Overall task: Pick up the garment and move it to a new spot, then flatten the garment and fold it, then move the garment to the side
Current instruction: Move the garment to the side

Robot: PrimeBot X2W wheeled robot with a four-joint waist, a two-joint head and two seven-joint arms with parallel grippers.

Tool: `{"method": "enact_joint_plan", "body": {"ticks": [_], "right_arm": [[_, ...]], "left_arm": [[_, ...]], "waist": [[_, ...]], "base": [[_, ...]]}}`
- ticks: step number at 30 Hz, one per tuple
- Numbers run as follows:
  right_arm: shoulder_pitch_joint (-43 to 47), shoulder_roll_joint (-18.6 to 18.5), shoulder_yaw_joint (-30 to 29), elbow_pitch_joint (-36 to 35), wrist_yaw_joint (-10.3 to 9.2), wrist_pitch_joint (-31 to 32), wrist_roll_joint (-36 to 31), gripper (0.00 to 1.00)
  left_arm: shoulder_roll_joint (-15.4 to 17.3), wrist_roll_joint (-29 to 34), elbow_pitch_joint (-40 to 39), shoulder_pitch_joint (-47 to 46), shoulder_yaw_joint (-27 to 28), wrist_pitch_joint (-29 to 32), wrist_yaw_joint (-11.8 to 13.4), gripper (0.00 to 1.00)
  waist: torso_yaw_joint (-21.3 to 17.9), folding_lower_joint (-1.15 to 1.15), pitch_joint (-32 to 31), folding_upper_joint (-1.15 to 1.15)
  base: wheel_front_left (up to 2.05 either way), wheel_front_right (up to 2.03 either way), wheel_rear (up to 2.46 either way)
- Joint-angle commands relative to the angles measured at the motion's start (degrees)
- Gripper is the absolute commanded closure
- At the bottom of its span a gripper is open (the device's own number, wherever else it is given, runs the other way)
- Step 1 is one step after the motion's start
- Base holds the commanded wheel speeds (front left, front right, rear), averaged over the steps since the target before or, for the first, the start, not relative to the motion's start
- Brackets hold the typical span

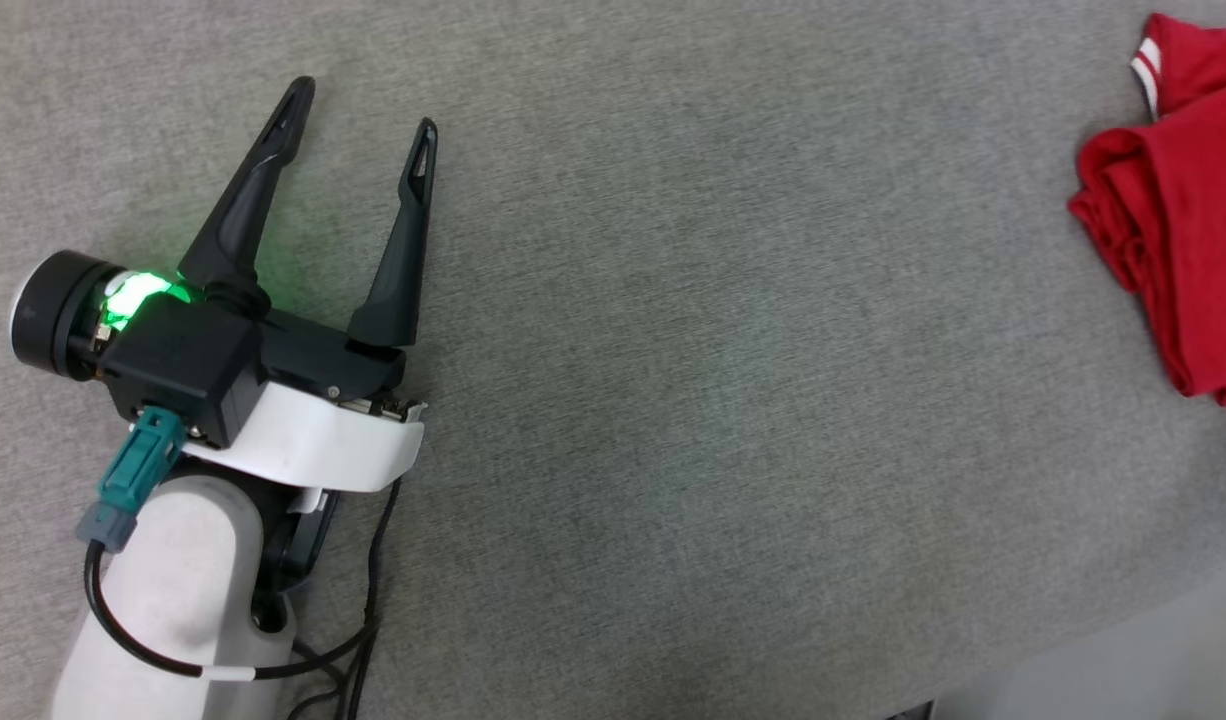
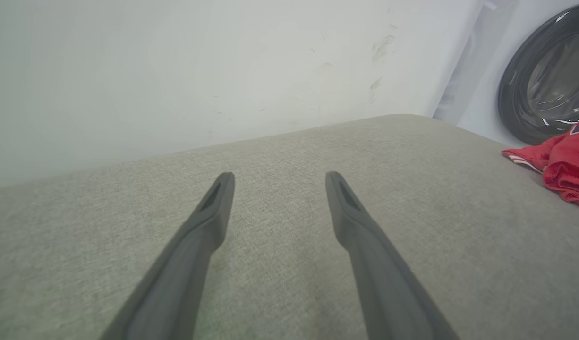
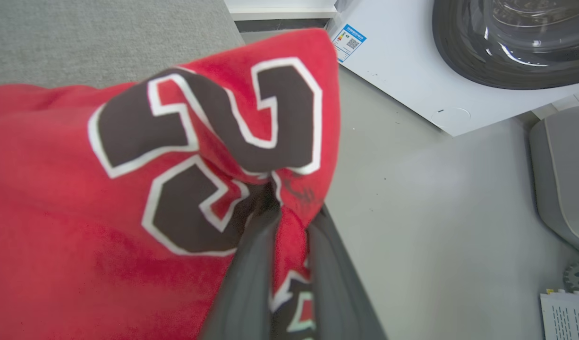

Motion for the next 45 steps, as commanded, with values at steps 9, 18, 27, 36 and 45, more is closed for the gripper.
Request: {"method": "enact_joint_plan", "body": {"ticks": [9, 18, 27, 36, 45], "right_arm": [[-2.44, 3.43, -11.55, 4.83, -0.09, -8.56, -13.38, 0.0], [1.81, 4.0, -14.21, 3.11, -0.09, -18.61, -15.36, 0.0], [10.52, 6.87, -11.33, 2.01, -0.08, -26.97, -10.89, 0.0], [21.47, 13.7, -5.12, -4.98, -0.08, -30.3, -6.78, 0.0], [33.41, 21.8, 2.14, -19.33, -0.09, -28.92, -6.02, 0.0]], "left_arm": [[-0.89, -1.46, 2.46, 0.43, -0.56, -2.02, 0.38, 0.0], [-3.28, -3.05, 8.41, 3.95, -1.59, -5.34, 1.41, 0.0], [-6.2, -5.43, 14.99, 9.2, -1.15, -8.06, 3.44, 0.0], [-7.81, -7.07, 19.88, 13.32, 0.16, -9.77, 4.45, 0.0], [-8.2, -7.65, 23.12, 16.15, 2.29, -10.28, 4.92, 0.0]], "waist": [[2.45, -0.01, -2.78, 0.0], [5.77, -0.01, -11.39, 0.0], [10.07, -0.01, -20.27, 0.0], [14.8, -0.01, -26.39, 0.0], [18.92, -0.01, -31.1, 0.0]], "base": [[0.0, 0.0, 0.0], [0.0, 0.0, 0.0], [0.0, 0.0, 0.0], [0.0, 0.0, 0.0], [0.0, 0.0, 0.0]]}}
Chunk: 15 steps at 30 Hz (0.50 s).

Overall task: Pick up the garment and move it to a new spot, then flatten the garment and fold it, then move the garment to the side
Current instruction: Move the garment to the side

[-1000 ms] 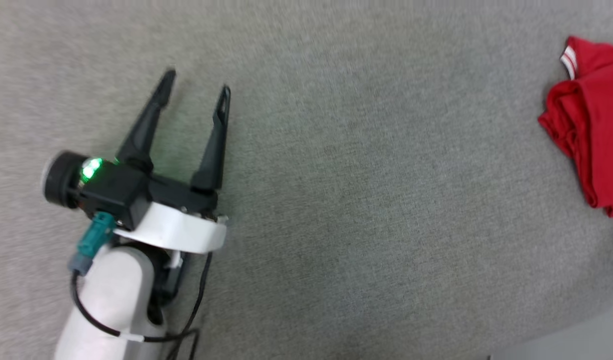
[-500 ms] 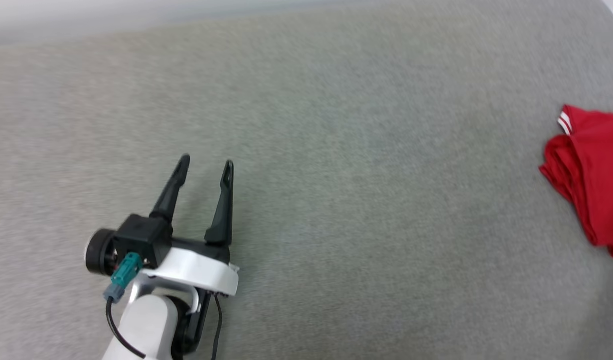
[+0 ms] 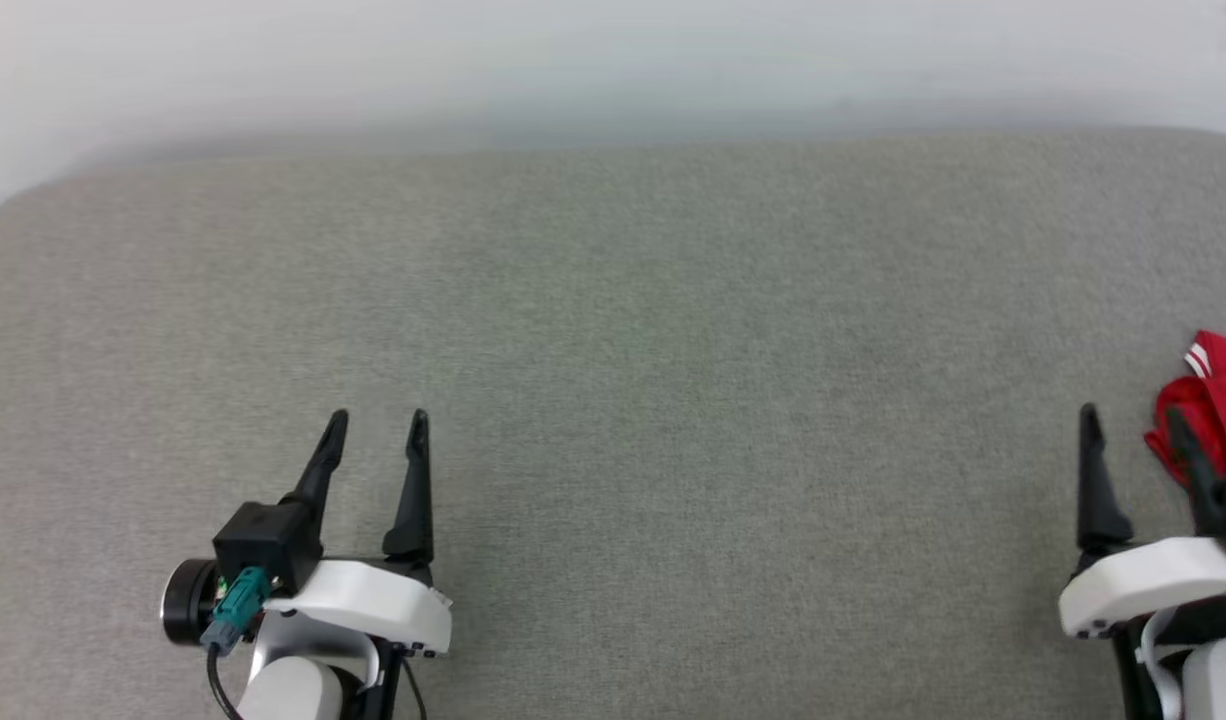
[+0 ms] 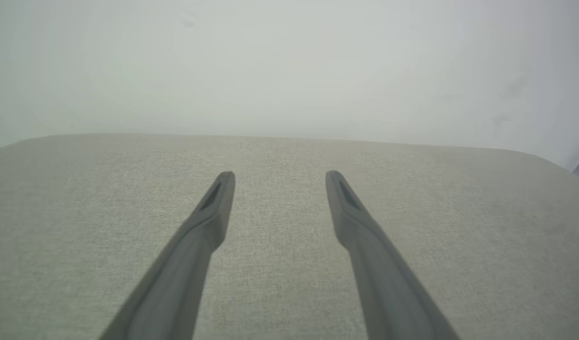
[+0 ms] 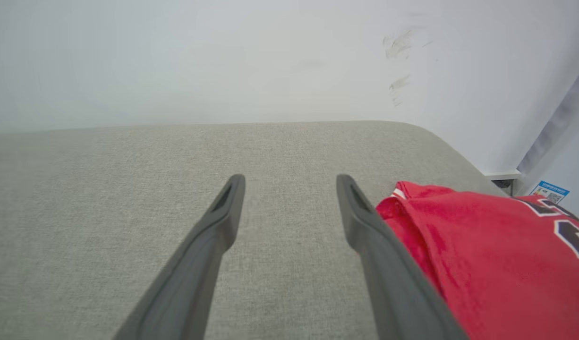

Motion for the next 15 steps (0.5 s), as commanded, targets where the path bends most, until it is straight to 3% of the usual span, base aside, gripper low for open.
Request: {"method": "enact_joint_plan", "body": {"ticks": [1, 15], "right_arm": [[2.33, 0.69, 1.31, -2.99, -0.08, 0.84, 0.65, 0.0], [17.49, 2.97, 8.2, -24.62, -0.08, 10.08, 3.67, 0.0]], "left_arm": [[0.22, -0.11, 0.45, 0.89, 0.82, -0.35, 0.28, 0.0], [0.59, 1.51, 1.06, 6.58, 4.41, -0.29, -0.39, 0.0]], "waist": [[1.73, 0.01, -2.09, 0.0], [2.27, 0.01, -7.98, 0.0]], "base": [[0.0, 0.0, 0.0], [0.0, 0.0, 0.0]]}}
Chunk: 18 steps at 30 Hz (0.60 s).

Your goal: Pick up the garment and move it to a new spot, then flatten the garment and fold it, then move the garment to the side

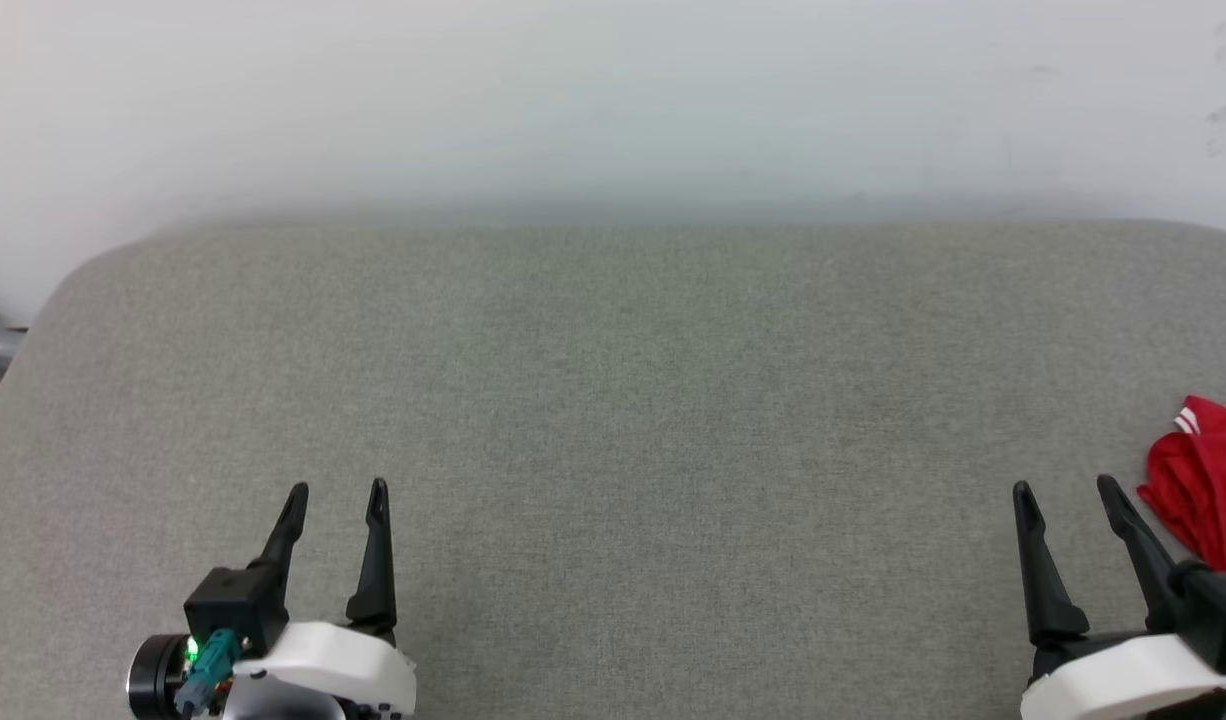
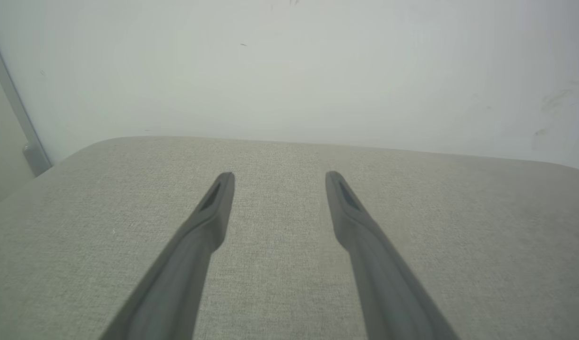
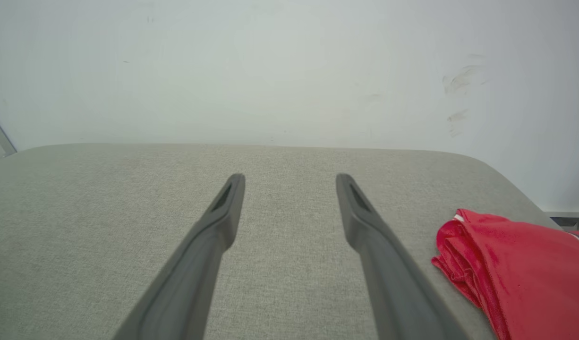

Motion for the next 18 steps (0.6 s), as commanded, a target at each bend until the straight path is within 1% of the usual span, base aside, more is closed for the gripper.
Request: {"method": "enact_joint_plan", "body": {"ticks": [1, 8, 18], "right_arm": [[2.0, 0.24, 0.35, -2.15, -0.07, 0.95, 0.64, 0.0], [6.0, 0.26, 0.78, -6.46, -0.07, 3.3, 2.44, 0.0], [7.01, 0.27, 0.87, -7.36, -0.07, 3.95, 2.97, 0.0]], "left_arm": [[0.21, 0.48, 0.07, 1.46, 0.35, -0.13, -0.14, 0.0], [0.29, 0.66, 0.12, 4.32, 0.86, -0.12, -0.41, 0.0], [0.31, 1.37, 0.56, 4.85, 0.12, -0.13, -0.89, 0.0]], "waist": [[-0.67, 0.01, -1.22, 0.0], [-1.21, 0.01, -3.16, 0.0], [-1.05, 0.01, -3.73, 0.0]], "base": [[0.0, 0.0, 0.0], [0.0, 0.0, 0.0], [0.0, 0.0, 0.0]]}}
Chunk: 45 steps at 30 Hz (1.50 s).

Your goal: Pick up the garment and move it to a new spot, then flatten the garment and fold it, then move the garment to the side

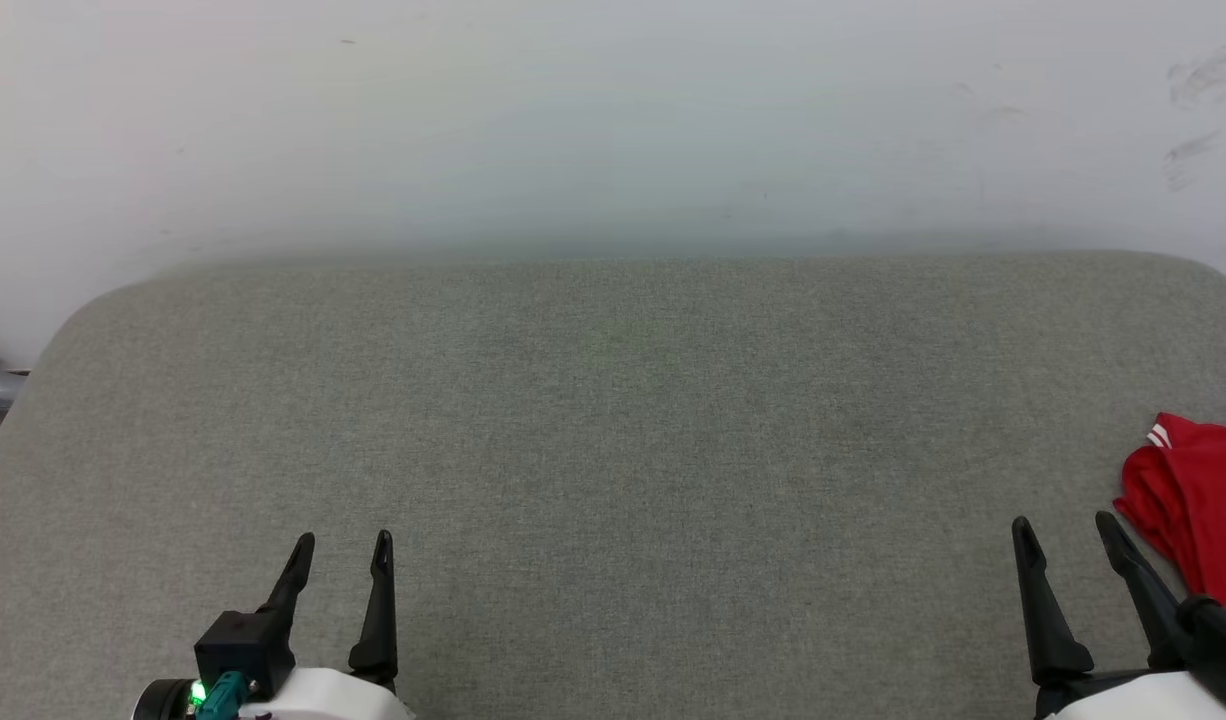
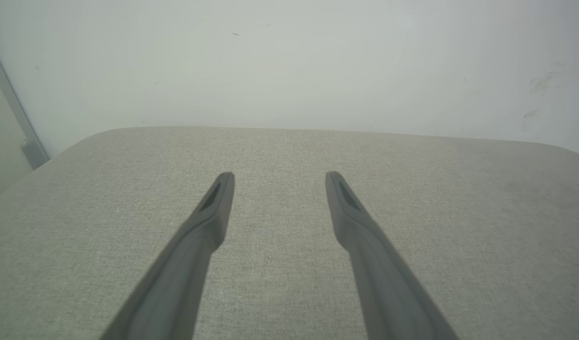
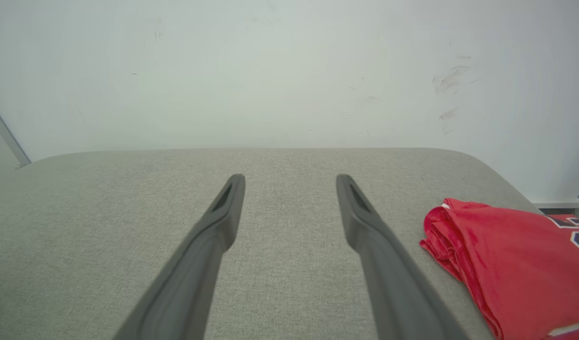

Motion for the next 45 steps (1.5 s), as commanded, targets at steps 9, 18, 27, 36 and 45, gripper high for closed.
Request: {"method": "enact_joint_plan", "body": {"ticks": [9, 18, 27, 36, 45], "right_arm": [[0.33, 0.18, 0.32, -0.21, -0.07, -0.38, 0.99, 0.0], [0.02, 0.0, 0.46, 0.0, 0.0, -0.42, 0.75, 1.0], [-1.18, -0.41, 1.05, 2.95, 0.01, -0.42, 9.05, 1.0], [-3.46, -0.99, 1.51, 6.01, 0.0, -0.17, 19.22, 1.0], [-5.27, -1.37, 1.8, 8.56, 0.0, 0.1, 28.22, 1.0]], "left_arm": [[0.19, 0.47, -0.12, -0.56, 0.16, -0.12, -0.2, 0.0], [-0.02, 0.49, -0.08, -0.54, -0.04, 0.0, -0.23, 1.0], [-0.89, -6.71, 1.46, -1.18, 1.3, 2.32, -1.02, 1.0], [-1.62, -15.65, 1.5, -1.97, 2.64, 4.61, -2.0, 1.0], [-2.23, -23.68, 1.67, -2.79, 3.92, 6.78, -2.88, 1.0]], "waist": [[-0.31, 0.0, 0.18, 0.0], [-0.23, 0.01, 0.27, 0.0], [-0.18, 0.01, 0.34, 0.0], [-0.13, 0.01, 0.44, 0.0], [-0.07, 0.01, 0.53, 0.0]], "base": [[0.0, 0.0, 0.0], [0.0, 0.0, 0.0], [0.0, 0.0, 0.0], [0.0, 0.0, 0.0], [0.0, 0.0, 0.0]]}}
